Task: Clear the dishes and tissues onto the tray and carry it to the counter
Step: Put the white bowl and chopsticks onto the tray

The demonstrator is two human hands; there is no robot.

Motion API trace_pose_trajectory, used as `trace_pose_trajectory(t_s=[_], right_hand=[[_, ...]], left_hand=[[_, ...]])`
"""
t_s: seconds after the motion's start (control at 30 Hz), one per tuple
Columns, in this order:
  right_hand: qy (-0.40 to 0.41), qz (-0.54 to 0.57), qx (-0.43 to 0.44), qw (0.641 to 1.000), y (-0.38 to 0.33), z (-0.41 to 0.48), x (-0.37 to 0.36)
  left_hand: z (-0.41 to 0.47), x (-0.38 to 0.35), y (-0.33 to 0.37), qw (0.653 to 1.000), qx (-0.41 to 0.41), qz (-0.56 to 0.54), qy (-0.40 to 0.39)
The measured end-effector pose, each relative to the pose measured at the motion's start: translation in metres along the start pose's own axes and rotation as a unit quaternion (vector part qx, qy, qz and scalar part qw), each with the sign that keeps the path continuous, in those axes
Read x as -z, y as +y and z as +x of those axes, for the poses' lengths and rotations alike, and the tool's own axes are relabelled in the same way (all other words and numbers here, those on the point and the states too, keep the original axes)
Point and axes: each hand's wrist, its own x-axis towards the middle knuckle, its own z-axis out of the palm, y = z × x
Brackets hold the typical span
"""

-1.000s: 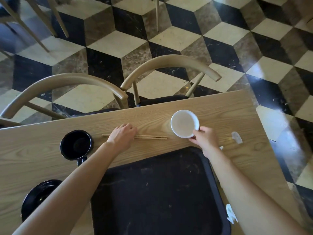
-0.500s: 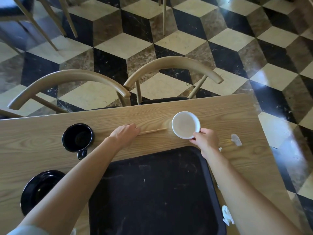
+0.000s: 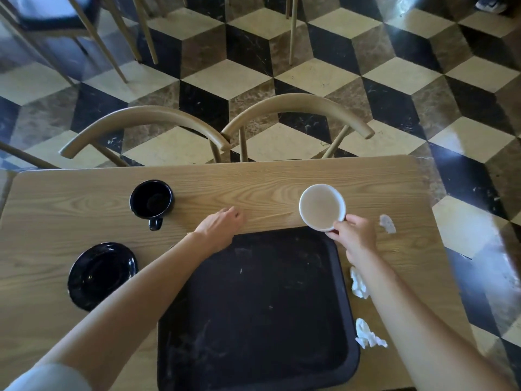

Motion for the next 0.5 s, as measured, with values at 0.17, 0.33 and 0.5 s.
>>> trace_pose_trajectory(t_s=[0.17,0.33,0.5], right_hand=[[-0.022,-0.006,0.004,1.000,0.016,-0.020,0.016],[-0.034,-0.002,0.004,0.999,0.036,-0.026,0.023],[-0.038,-0.031,-0.006,0.999,0.058,-0.023,0.024]], left_hand=[[-0.019,-0.020,0.032,0.999,-0.010,0.026,-0.028],[-0.019,-0.031,0.051,0.997,0.015,0.056,-0.058],[-0.018,-0.040,0.054,0.994,0.036,0.089,-0.043]])
